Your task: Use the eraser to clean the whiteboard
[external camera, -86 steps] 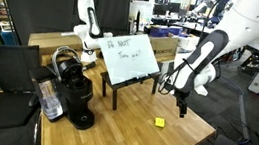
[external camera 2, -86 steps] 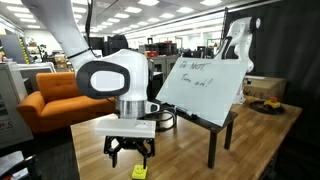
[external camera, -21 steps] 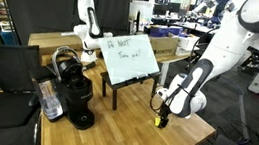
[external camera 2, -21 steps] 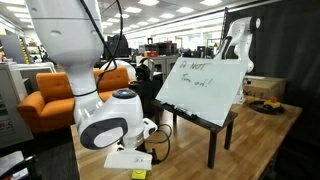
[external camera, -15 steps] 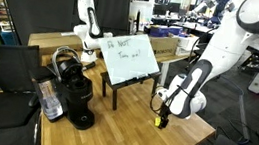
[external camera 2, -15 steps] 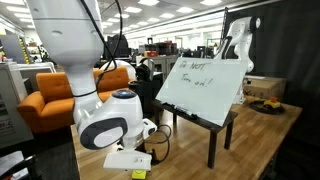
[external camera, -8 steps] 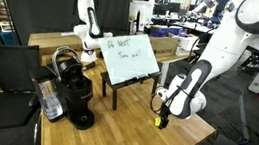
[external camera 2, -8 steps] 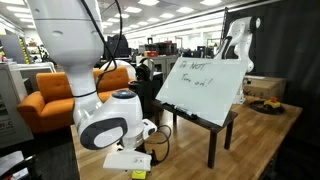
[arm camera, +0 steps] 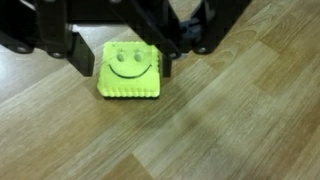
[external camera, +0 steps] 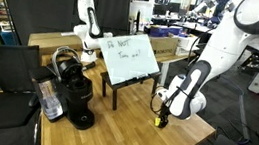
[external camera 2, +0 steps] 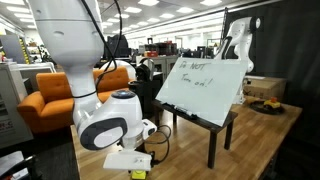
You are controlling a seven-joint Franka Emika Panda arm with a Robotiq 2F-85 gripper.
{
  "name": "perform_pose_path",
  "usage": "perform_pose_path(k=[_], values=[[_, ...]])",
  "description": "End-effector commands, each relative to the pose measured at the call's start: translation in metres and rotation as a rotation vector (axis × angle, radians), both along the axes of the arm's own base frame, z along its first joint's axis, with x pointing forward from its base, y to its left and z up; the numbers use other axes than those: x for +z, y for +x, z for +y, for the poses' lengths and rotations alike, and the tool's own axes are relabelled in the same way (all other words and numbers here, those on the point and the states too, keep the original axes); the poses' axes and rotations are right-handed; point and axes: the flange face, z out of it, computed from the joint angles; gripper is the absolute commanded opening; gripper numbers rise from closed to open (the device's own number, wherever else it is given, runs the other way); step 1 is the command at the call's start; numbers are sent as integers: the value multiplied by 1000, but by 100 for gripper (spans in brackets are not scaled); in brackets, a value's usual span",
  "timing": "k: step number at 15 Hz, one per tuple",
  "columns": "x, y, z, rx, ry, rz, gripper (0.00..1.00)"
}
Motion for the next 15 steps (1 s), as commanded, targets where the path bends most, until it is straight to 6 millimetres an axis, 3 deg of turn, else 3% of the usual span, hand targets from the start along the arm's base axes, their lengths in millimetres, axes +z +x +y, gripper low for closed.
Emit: perform_pose_path(k=[1, 3, 8, 15], values=[[0, 1, -1, 3, -16, -21, 41], [1, 1, -2, 3, -20, -26, 28], [8, -3, 0, -9, -38, -36, 27], [30, -9, 19, -108, -31, -94, 27]])
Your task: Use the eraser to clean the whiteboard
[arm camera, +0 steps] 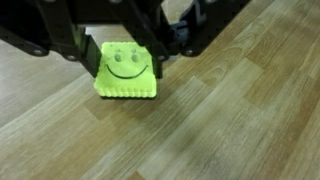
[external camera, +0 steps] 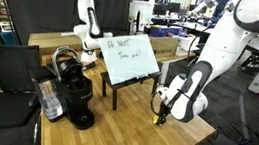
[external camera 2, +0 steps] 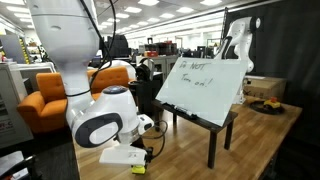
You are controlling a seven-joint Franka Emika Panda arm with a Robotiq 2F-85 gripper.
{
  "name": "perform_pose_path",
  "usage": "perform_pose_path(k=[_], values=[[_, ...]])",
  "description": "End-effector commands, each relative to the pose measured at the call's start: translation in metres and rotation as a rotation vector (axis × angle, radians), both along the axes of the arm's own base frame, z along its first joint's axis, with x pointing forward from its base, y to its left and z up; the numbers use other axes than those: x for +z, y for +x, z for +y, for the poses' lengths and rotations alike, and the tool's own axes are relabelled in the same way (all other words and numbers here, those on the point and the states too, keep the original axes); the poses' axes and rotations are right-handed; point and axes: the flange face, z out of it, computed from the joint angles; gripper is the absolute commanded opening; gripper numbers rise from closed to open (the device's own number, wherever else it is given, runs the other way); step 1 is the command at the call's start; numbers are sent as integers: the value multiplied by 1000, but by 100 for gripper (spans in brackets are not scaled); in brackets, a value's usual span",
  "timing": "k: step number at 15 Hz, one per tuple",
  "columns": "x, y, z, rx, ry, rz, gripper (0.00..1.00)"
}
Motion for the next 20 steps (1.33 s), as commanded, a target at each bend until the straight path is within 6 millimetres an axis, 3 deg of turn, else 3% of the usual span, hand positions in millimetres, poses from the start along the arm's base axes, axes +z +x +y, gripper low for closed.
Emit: perform_pose_path(k=[1, 9, 15, 20], values=[[19, -8, 8, -45, -4, -41, 27], [48, -17, 28, -117, 31, -144, 27], [97, 1, 29, -146, 43, -230, 27], [129, 5, 32, -157, 48, -290, 27]])
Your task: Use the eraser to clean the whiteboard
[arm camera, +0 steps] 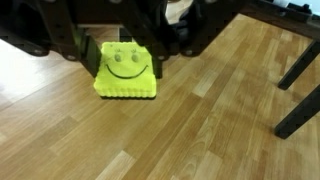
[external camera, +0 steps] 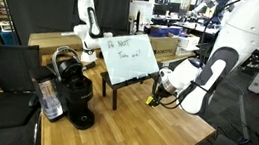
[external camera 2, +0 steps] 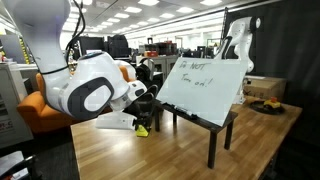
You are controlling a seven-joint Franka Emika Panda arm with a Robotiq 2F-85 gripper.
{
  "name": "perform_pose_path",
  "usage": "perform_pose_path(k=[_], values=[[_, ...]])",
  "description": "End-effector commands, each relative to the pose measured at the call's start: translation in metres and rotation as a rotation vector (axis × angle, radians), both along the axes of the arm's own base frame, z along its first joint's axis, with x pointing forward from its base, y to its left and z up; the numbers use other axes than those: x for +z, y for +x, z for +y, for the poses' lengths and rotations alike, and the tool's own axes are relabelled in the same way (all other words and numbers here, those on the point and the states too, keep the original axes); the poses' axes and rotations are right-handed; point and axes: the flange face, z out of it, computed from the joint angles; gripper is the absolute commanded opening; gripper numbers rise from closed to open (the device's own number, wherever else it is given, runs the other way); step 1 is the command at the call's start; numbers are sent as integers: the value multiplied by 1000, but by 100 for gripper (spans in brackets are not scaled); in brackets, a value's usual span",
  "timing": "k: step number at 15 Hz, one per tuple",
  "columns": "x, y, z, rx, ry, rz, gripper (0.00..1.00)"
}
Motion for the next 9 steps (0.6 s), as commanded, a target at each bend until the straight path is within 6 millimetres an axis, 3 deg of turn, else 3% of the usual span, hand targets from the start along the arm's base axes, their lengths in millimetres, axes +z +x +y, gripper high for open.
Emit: perform_pose_path(k=[1, 9], values=[[20, -8, 1, -5, 8, -28, 27], [50, -1, -9, -28, 1, -96, 27]])
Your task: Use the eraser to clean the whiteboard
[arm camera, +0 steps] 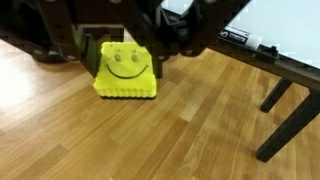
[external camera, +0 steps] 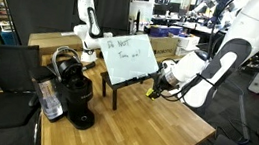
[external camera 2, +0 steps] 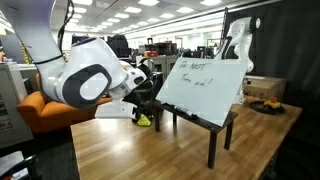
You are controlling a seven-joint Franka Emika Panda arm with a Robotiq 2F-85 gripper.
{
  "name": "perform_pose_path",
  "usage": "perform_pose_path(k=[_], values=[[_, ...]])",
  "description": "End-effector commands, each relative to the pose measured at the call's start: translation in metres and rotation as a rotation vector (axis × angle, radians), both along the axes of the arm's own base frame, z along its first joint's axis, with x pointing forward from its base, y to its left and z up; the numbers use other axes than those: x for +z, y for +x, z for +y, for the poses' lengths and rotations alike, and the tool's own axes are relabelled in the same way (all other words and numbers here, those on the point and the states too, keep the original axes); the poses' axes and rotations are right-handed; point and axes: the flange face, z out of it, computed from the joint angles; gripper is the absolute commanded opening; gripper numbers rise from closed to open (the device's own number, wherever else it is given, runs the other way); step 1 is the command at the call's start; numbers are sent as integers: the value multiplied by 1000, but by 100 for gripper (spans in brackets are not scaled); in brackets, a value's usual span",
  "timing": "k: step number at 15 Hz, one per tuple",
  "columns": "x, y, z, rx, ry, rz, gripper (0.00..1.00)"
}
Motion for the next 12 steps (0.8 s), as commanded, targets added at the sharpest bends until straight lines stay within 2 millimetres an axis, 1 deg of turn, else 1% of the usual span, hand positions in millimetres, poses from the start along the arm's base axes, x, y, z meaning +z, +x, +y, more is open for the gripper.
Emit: perform_pose_path(k=[1, 4, 6, 9, 12], values=[[13, 1, -8, -16, -3, -27, 27], [22, 7, -20, -36, -14, -53, 27], [29, 16, -30, -67, -8, -78, 27], [42, 32, -45, -153, 42, -126, 27], [59, 47, -60, -251, 111, -183, 27]])
